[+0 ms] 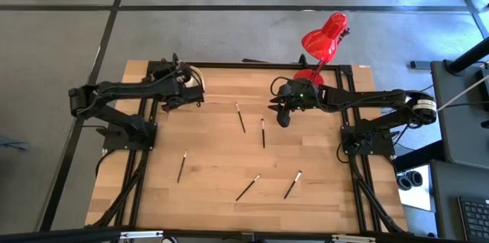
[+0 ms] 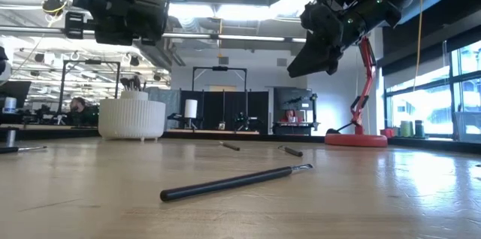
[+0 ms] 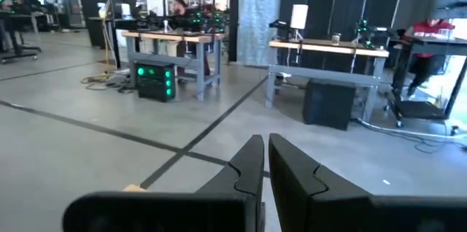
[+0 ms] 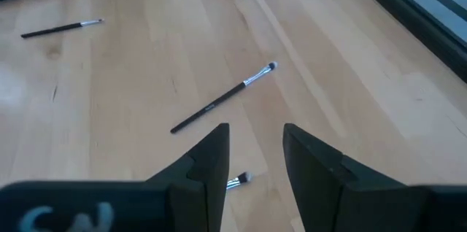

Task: Put items in baskets/containers
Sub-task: Put the black eyeshadow brush into the white organizer

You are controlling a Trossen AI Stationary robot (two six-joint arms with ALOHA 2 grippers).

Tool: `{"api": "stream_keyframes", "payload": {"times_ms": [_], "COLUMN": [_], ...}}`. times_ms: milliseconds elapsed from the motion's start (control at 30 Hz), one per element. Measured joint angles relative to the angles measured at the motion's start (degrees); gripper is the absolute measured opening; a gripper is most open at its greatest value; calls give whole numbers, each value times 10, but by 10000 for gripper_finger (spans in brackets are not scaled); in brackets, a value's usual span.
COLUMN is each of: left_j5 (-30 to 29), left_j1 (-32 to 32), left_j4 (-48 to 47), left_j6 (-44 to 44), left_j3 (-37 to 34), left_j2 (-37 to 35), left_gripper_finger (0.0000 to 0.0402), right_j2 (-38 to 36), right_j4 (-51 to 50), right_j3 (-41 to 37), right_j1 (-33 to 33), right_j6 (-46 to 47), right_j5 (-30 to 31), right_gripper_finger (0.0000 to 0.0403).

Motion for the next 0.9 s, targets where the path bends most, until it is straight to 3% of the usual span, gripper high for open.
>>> {"api": "stream_keyframes", "payload": {"times_ms": [133, 267, 367, 467, 533, 600, 900], "left_j5": [32, 102, 233, 419, 532, 607, 705], "left_j1": [-8, -24, -47, -77, -108, -150, -351], "left_j4": [0, 10, 22, 21, 19, 17, 17], "left_j6": [44, 209, 372, 444, 432, 396, 129], "left_j3": [27, 64, 81, 84, 81, 78, 57], "left_j2": [0, 0, 0, 0, 0, 0, 55], "left_gripper_finger": [19, 20, 20, 20, 20, 25, 113], "right_j2": [0, 0, 0, 0, 0, 0, 0], "right_j4": [0, 0, -1, -3, -7, -8, -8], "right_j3": [0, 0, 0, 0, 0, 0, 0], "right_j1": [0, 0, 0, 0, 0, 0, 0], "right_j6": [1, 1, 1, 4, 12, 13, 30], "right_j5": [0, 0, 0, -1, -1, -1, -2], "right_gripper_finger": [129, 129, 129, 129, 129, 129, 129]}}
